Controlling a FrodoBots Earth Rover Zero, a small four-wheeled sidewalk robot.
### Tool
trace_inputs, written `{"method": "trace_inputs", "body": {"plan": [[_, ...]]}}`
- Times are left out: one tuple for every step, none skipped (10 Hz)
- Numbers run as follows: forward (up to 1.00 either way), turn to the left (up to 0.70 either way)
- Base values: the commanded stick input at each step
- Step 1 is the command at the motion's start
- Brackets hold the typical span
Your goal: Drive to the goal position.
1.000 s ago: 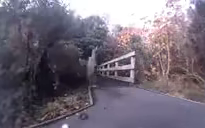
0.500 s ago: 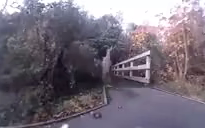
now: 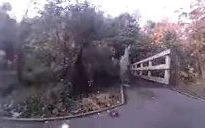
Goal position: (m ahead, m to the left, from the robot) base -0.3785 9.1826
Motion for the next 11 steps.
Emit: {"method": "trace_inputs", "body": {"plan": [[0.0, 0.85], [0.0, 0.85], [0.0, 0.85], [0.0, 0.85], [0.0, 0.85], [0.0, 0.85], [0.0, 0.85], [0.0, 0.85], [0.0, 0.85], [0.0, 0.85], [0.0, 0.85]]}}
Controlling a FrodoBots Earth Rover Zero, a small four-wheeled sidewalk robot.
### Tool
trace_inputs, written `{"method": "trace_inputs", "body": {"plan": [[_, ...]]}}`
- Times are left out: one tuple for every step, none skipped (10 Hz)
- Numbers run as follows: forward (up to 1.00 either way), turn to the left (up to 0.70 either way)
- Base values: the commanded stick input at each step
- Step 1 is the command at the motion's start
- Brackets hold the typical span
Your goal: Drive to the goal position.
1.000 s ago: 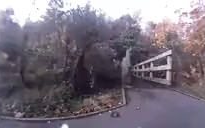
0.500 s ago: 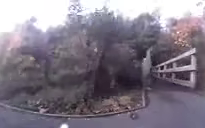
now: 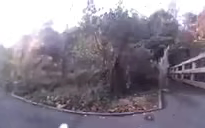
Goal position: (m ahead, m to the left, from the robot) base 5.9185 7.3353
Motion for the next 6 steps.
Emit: {"method": "trace_inputs", "body": {"plan": [[0.0, 0.85], [0.0, 0.85], [0.0, 0.85], [0.0, 0.85], [0.0, 0.85], [0.0, 0.85]]}}
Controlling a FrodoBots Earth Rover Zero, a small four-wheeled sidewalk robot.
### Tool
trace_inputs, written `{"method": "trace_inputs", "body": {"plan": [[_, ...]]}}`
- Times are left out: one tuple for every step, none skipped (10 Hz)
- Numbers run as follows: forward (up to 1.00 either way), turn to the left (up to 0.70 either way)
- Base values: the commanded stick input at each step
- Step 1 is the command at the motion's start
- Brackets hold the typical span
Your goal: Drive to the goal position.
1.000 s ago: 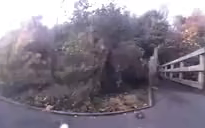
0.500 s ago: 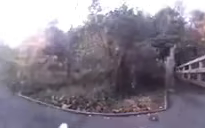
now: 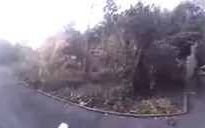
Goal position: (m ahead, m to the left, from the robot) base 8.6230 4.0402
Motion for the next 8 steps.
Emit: {"method": "trace_inputs", "body": {"plan": [[0.0, 0.85], [0.0, 0.85], [0.0, 0.85], [0.0, 0.85], [0.0, 0.85], [0.0, 0.85], [0.0, 0.85], [0.0, 0.85]]}}
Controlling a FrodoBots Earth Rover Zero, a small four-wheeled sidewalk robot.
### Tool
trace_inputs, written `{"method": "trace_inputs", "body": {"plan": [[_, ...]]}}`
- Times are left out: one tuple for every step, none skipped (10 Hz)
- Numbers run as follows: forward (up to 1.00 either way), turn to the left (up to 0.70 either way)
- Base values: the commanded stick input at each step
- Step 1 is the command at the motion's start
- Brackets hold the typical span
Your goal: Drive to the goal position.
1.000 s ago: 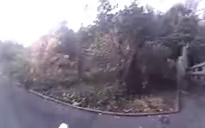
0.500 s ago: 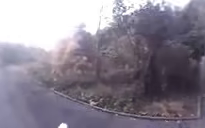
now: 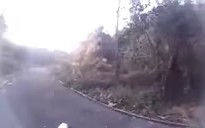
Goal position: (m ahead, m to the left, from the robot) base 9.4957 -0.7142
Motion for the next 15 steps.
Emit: {"method": "trace_inputs", "body": {"plan": [[0.0, 0.85], [0.0, 0.85], [0.0, 0.85], [0.0, 0.85], [0.0, 0.85], [0.0, 0.85], [0.0, 0.85], [0.0, 0.85], [0.0, 0.85], [0.0, 0.85], [0.0, 0.85], [0.0, 0.85], [0.08, 0.77], [0.61, 0.24], [0.85, 0.0]]}}
